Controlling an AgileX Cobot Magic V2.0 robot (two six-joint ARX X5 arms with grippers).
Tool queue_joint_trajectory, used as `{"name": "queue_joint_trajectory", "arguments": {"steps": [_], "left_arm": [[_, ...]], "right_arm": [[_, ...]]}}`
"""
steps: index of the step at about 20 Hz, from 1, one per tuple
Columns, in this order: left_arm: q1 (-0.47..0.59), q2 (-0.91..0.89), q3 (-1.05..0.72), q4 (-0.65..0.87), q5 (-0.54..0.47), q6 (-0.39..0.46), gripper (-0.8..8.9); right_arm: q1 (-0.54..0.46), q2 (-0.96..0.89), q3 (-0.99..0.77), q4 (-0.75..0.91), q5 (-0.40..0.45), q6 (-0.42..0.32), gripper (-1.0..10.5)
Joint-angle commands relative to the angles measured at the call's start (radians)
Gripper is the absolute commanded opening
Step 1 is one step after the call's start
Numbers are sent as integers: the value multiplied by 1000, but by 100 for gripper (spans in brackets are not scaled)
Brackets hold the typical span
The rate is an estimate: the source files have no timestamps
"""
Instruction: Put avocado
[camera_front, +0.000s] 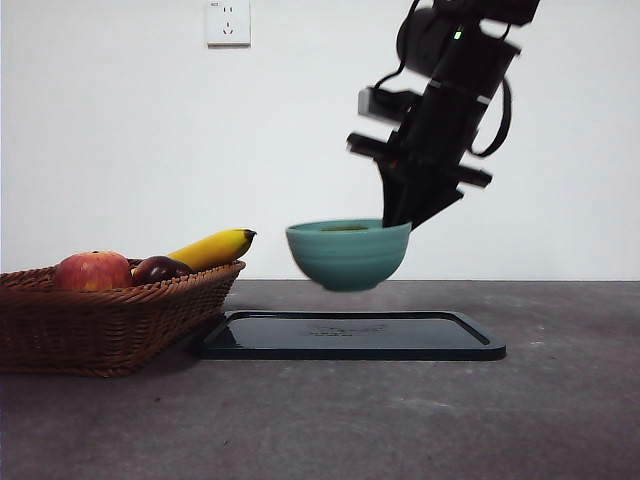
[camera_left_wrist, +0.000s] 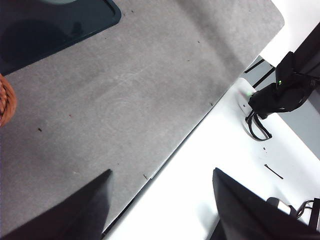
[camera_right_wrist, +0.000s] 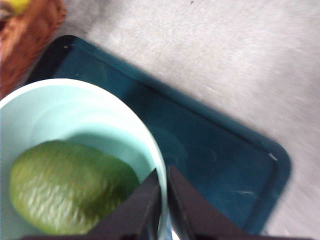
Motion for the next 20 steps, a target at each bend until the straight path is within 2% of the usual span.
{"name": "queue_joint_trajectory", "arguments": {"steps": [1, 5, 12, 17, 20], "left_arm": [[-4, 5, 9, 10, 5, 9, 310], [-4, 5, 9, 9, 5, 9, 310], [-3, 5, 9, 10, 5, 9, 311], [-4, 5, 9, 10, 5, 9, 311], [-4, 5, 9, 9, 5, 9, 311]], "right_arm": [[5, 64, 37, 31, -11, -1, 14], [-2, 127, 37, 64, -7, 0, 14], [-6, 132, 37, 52, -12, 3, 18], [-8, 129, 47, 50, -5, 33, 183], [-9, 98, 89, 3, -1, 36, 187]]}}
